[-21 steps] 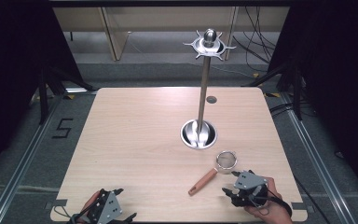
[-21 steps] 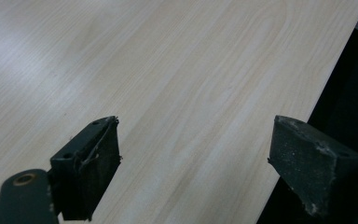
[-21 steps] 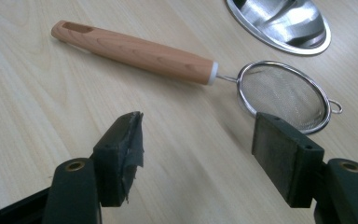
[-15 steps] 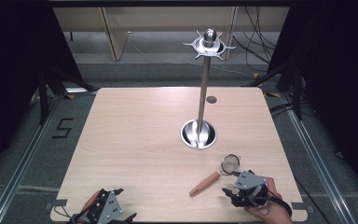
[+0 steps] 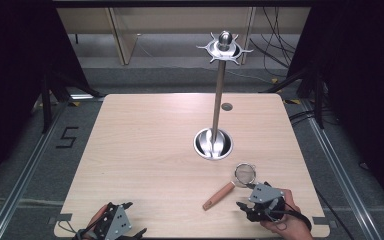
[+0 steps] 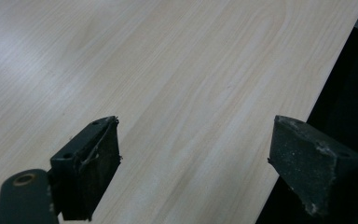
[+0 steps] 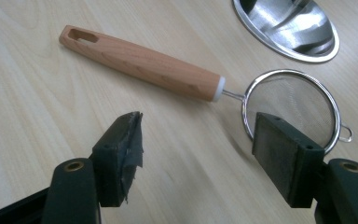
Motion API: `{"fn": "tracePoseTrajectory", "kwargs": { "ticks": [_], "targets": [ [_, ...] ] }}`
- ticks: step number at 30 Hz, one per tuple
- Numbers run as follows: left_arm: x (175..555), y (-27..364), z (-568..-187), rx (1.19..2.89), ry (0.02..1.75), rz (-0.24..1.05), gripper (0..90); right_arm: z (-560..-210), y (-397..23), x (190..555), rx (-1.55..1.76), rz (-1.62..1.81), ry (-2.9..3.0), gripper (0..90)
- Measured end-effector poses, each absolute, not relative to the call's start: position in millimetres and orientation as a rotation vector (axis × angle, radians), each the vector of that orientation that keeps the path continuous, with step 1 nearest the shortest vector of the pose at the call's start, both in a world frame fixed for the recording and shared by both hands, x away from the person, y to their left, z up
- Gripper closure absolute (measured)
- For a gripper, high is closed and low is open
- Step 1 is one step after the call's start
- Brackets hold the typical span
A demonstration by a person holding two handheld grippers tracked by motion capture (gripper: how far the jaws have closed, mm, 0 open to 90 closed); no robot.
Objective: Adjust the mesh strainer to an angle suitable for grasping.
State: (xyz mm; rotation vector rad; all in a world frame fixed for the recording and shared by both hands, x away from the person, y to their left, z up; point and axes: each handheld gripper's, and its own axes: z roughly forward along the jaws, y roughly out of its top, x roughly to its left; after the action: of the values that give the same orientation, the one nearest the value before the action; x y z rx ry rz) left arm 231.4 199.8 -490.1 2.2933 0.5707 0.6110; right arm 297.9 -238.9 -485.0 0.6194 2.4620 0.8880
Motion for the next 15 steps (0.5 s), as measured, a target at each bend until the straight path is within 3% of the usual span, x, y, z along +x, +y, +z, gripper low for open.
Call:
{"fn": "tracePoseTrajectory", "kwargs": {
  "ticks": [15],
  "targets": [
    [232,199,-491,2.285,0.581,0.608,15.5,-478,-227,301,0.549,0.918,2.485,33.8]
  ]
}}
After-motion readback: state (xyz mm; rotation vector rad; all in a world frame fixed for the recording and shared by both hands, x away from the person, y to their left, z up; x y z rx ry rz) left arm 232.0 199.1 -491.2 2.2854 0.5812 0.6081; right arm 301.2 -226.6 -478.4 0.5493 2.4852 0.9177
